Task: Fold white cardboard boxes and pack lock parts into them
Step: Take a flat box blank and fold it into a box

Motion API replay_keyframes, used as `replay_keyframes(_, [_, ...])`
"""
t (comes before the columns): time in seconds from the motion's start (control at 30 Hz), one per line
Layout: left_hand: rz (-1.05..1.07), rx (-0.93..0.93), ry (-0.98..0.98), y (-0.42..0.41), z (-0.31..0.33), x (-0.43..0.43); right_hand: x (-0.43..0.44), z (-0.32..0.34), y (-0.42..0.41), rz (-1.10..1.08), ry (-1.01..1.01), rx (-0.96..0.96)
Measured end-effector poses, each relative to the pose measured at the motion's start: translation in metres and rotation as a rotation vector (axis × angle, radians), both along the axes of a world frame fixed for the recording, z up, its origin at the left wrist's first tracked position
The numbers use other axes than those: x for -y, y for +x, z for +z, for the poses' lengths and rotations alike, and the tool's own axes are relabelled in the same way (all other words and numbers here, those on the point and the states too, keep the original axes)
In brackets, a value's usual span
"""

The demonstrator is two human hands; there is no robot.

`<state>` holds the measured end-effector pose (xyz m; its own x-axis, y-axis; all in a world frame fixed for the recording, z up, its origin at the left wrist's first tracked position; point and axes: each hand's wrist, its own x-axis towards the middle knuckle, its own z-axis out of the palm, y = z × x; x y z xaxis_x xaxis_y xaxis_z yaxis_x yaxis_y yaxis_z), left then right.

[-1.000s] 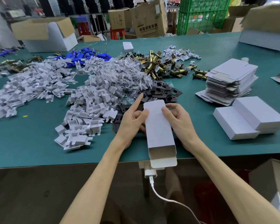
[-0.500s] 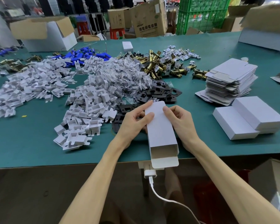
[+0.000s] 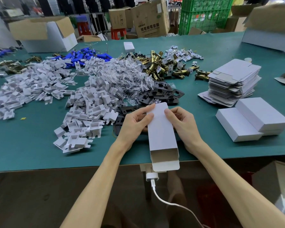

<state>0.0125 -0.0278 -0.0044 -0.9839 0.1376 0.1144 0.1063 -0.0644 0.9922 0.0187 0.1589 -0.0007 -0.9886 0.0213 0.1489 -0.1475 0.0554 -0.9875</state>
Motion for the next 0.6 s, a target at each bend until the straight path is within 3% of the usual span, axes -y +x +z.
replay_keyframes(0.2, [0.029,0.007,-0.082,-0.0007,-0.0020,-0.0018,0.0008,-0.0012,-0.0012,-0.004,0.017,0.008])
replay_keyframes(0.43, [0.008,0.021,0.023,0.0004,0.0000,-0.0002,0.0011,0.0001,-0.0005,-0.014,-0.065,0.023])
replay_keyframes(0.6, [0.331,0.051,0.204,-0.0057,-0.0045,0.0056,-0.0014,0.0021,-0.0009,0.163,0.055,0.054])
